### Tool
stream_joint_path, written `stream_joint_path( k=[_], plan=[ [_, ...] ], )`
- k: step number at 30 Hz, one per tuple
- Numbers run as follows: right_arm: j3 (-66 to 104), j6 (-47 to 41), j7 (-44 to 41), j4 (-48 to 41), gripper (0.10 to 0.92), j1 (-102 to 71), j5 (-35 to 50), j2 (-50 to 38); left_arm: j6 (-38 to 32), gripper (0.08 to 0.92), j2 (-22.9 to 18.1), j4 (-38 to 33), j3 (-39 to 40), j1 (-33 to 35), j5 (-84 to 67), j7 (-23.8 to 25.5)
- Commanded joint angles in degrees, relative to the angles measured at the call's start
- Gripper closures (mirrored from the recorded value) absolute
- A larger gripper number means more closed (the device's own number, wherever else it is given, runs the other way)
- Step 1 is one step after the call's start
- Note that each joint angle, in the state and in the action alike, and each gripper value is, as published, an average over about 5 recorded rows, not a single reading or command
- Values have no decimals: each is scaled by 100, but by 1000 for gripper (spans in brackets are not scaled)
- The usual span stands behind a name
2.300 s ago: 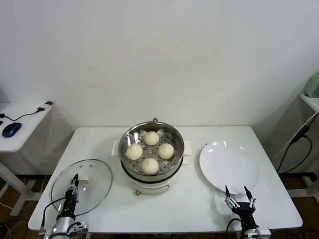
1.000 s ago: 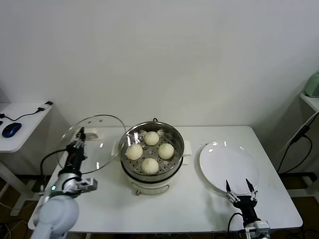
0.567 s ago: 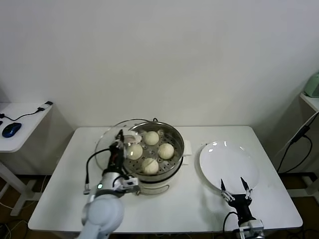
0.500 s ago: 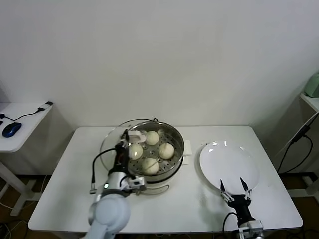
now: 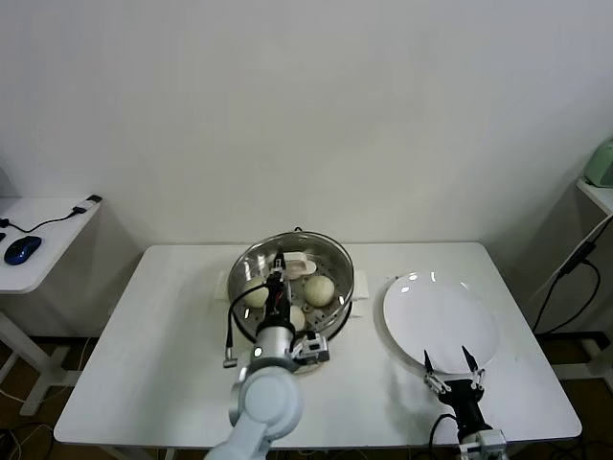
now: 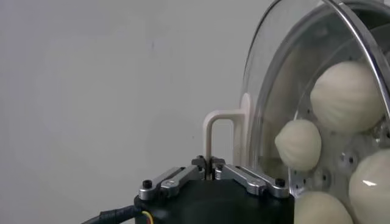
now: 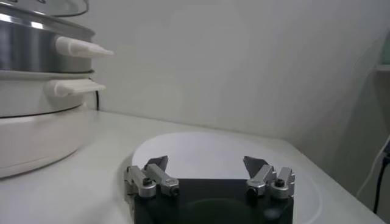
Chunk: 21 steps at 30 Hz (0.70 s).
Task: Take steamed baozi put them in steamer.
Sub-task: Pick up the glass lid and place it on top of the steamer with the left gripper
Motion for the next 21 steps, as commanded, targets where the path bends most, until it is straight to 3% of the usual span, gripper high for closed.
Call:
stream_joint_path(
  k=[1,21],
  plan=[
    [-10,26,5,24,203,-40,-21,5,120,864,-238,251,259,-95,303,65],
    [-21,135,-2,25,203,-128,-66,44,58,864,-126,695,73,-284,543,-34]
  ],
)
